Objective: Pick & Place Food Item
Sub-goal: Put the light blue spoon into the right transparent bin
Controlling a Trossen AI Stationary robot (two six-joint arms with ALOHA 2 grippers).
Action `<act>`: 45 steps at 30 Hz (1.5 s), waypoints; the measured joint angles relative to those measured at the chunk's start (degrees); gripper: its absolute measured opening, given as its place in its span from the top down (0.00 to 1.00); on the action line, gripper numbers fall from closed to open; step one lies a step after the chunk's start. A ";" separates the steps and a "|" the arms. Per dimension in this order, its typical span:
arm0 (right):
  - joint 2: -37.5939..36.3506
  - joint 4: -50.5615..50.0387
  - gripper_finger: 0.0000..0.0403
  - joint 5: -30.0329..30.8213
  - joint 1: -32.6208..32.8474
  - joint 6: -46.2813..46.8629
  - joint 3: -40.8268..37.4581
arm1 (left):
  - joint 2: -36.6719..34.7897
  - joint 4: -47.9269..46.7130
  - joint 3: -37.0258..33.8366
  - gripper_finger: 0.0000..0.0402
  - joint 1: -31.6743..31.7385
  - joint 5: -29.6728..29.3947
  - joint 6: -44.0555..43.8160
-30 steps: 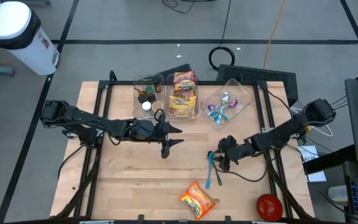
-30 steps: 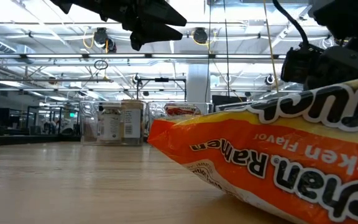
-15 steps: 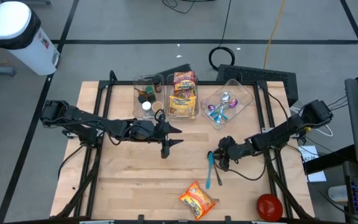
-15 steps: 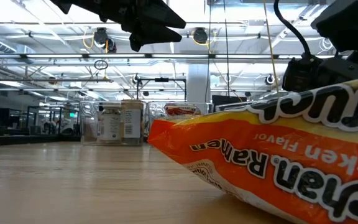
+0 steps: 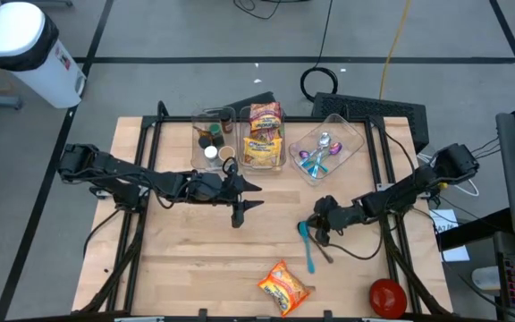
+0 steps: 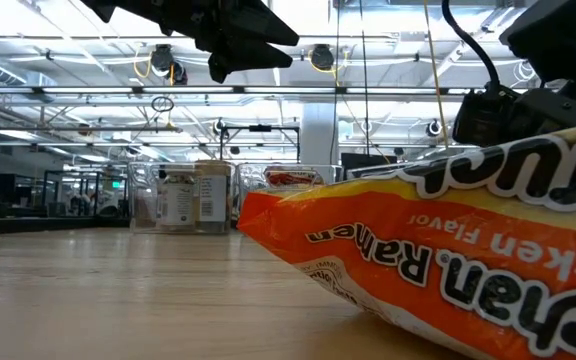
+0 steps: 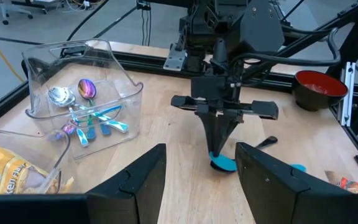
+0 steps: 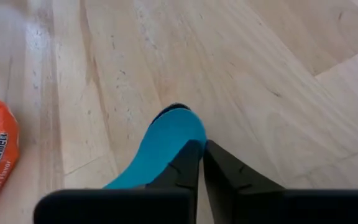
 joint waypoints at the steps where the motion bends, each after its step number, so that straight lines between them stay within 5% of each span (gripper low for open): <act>1: -0.01 0.20 0.99 0.00 0.00 -0.54 0.00 | 0.00 0.00 0.00 0.50 0.00 0.01 0.00; 14: -6.52 5.28 1.00 0.26 0.00 -7.81 0.00 | 0.00 0.00 0.00 0.50 0.00 -0.01 0.00; 26: -16.41 19.14 1.00 2.06 -1.53 -23.53 0.00 | 0.00 0.00 0.00 0.50 0.00 -0.01 0.00; 45: -35.41 18.59 1.00 17.52 -18.97 -44.90 0.00 | 0.00 0.01 0.00 0.50 0.00 -0.03 0.00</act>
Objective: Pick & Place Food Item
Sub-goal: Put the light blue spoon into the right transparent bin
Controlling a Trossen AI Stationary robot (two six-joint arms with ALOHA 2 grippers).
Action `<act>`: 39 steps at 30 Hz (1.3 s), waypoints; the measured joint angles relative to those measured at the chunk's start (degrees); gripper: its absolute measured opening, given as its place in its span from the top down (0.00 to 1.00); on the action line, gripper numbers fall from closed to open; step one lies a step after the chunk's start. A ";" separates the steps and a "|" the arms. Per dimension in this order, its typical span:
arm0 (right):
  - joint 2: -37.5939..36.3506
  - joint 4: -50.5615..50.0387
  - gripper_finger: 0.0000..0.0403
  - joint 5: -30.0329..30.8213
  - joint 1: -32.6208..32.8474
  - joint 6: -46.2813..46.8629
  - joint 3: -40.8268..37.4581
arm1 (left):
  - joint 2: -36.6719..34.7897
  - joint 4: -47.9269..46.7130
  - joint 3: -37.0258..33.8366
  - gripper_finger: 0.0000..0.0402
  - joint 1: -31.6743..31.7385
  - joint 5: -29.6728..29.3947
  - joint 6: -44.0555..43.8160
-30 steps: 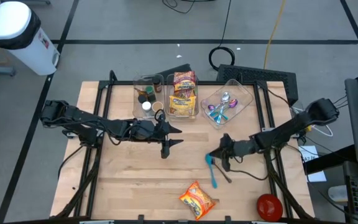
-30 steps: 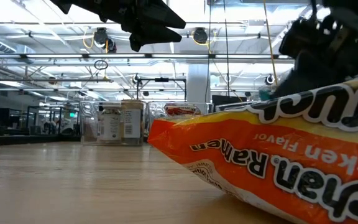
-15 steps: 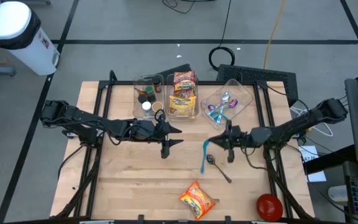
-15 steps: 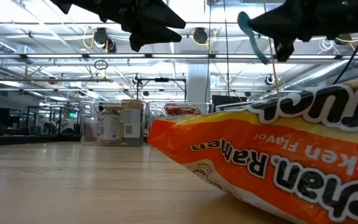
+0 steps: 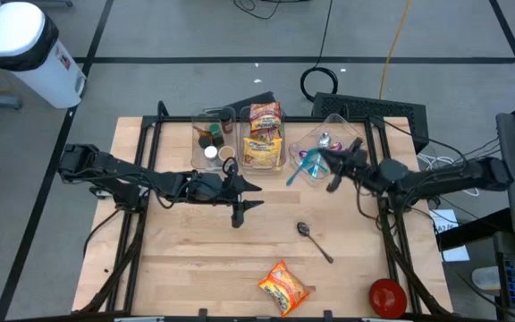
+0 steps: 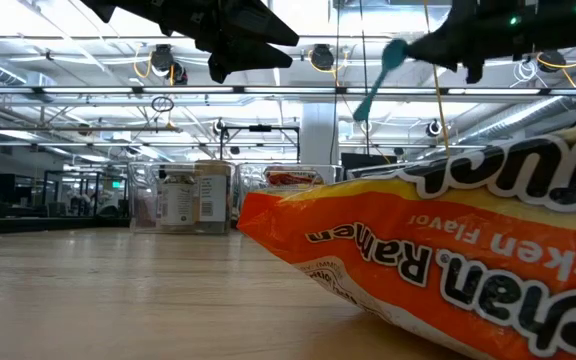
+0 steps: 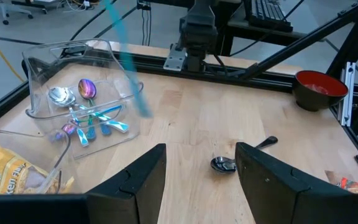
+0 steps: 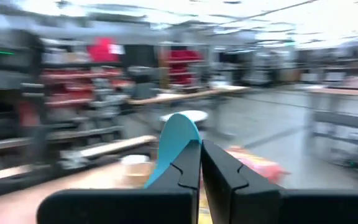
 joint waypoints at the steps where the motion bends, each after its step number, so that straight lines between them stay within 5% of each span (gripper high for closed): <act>1: -0.50 -0.76 1.00 1.38 -1.31 -0.60 0.00 | 0.00 -0.01 0.00 0.50 0.00 0.00 0.00; 13: -1.42 -14.27 1.00 18.62 -13.81 -1.85 -0.68 | 0.00 -0.01 0.00 0.50 0.00 0.00 0.00; 28: -1.42 -14.12 1.00 15.28 -17.31 11.87 -12.12 | 0.00 -0.01 0.00 0.50 0.00 -0.17 0.20; 39: -1.42 -14.25 0.98 13.96 -17.31 12.63 -13.20 | 0.00 -0.03 0.00 0.50 0.07 -0.52 0.25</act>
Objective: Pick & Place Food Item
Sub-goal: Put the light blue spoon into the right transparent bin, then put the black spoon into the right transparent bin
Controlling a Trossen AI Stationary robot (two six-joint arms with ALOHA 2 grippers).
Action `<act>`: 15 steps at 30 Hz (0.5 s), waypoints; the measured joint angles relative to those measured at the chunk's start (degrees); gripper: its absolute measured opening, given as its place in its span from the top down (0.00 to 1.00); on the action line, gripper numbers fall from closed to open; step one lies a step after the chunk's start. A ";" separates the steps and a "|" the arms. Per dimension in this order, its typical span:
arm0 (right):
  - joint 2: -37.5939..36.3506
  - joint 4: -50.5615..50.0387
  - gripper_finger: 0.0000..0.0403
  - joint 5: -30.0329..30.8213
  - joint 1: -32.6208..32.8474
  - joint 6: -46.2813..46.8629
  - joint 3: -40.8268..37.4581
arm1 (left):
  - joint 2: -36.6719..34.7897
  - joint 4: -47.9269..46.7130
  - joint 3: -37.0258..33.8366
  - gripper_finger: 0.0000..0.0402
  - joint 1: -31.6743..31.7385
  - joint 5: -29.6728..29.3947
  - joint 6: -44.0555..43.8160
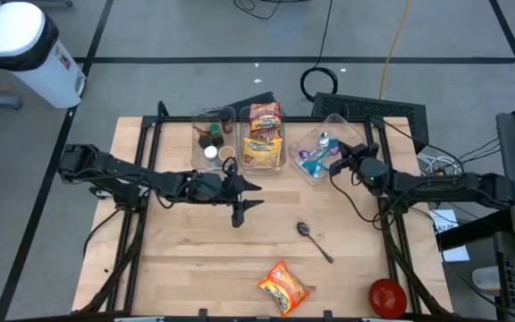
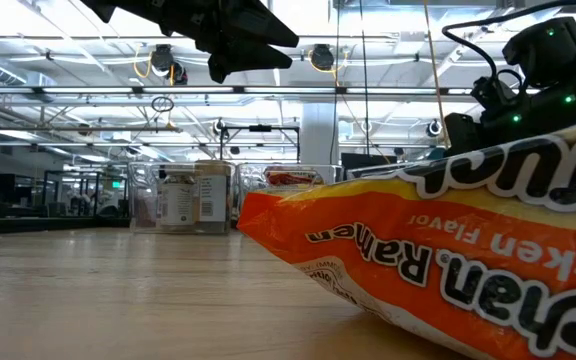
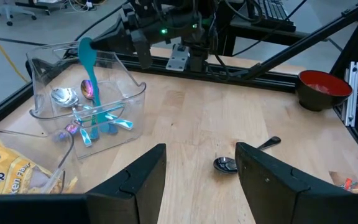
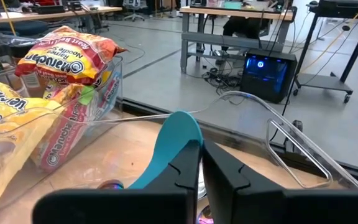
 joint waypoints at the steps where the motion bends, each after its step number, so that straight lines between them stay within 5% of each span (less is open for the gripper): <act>1: 0.00 -0.07 0.98 0.00 0.00 0.00 0.00 | 0.00 0.00 0.00 0.50 0.00 0.00 0.01; 7: 0.00 -0.08 0.91 -0.01 0.00 -0.01 0.00 | 0.00 0.00 0.00 0.50 0.00 0.00 -0.01; 15: 0.02 0.24 0.65 -0.01 0.00 -0.01 0.00 | 0.00 0.00 0.00 0.50 0.00 0.00 -0.03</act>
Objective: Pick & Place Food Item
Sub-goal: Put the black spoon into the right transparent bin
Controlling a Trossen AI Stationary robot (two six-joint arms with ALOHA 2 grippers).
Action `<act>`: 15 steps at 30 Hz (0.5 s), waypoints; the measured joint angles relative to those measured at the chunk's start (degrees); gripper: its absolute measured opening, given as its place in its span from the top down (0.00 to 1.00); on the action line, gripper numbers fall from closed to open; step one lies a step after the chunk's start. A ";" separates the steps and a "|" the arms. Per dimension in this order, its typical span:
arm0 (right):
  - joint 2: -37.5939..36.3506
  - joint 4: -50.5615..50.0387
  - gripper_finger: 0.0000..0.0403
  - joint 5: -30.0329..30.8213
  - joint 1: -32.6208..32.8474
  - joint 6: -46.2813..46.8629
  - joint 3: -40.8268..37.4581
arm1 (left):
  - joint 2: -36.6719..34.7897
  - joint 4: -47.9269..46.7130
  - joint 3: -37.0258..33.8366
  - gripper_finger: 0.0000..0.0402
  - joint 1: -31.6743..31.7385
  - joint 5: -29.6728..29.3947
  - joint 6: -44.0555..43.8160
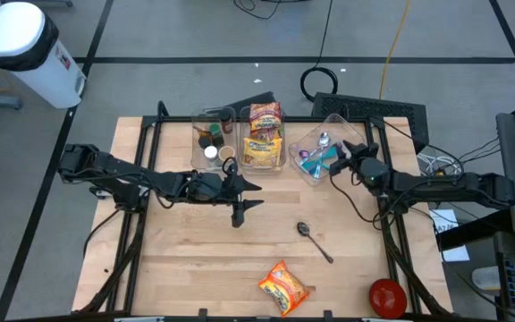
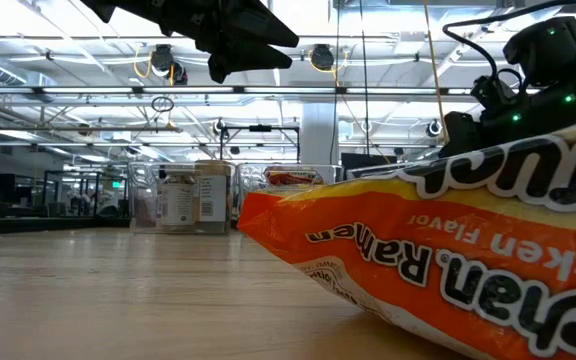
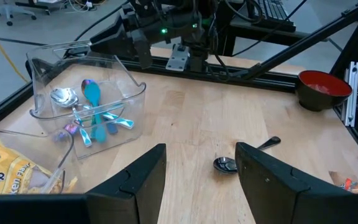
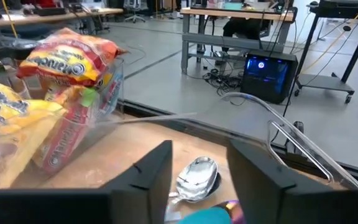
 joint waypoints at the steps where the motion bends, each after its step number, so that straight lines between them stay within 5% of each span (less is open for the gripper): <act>1: 0.00 0.43 0.62 -0.04 0.02 0.00 -0.02 | 0.00 0.00 0.00 0.50 0.00 0.00 0.00; 4: 0.00 2.67 0.55 -4.84 0.00 -0.24 -0.02 | 0.00 0.00 0.00 0.50 0.00 -0.02 -0.02; 11: 0.00 13.11 0.47 -30.61 1.54 0.83 -0.02 | 0.00 0.02 0.00 0.50 0.00 -0.02 -0.07; 15: 0.00 18.47 0.47 -36.32 6.75 1.40 0.00 | 0.00 0.02 0.00 0.50 0.00 -0.02 -0.07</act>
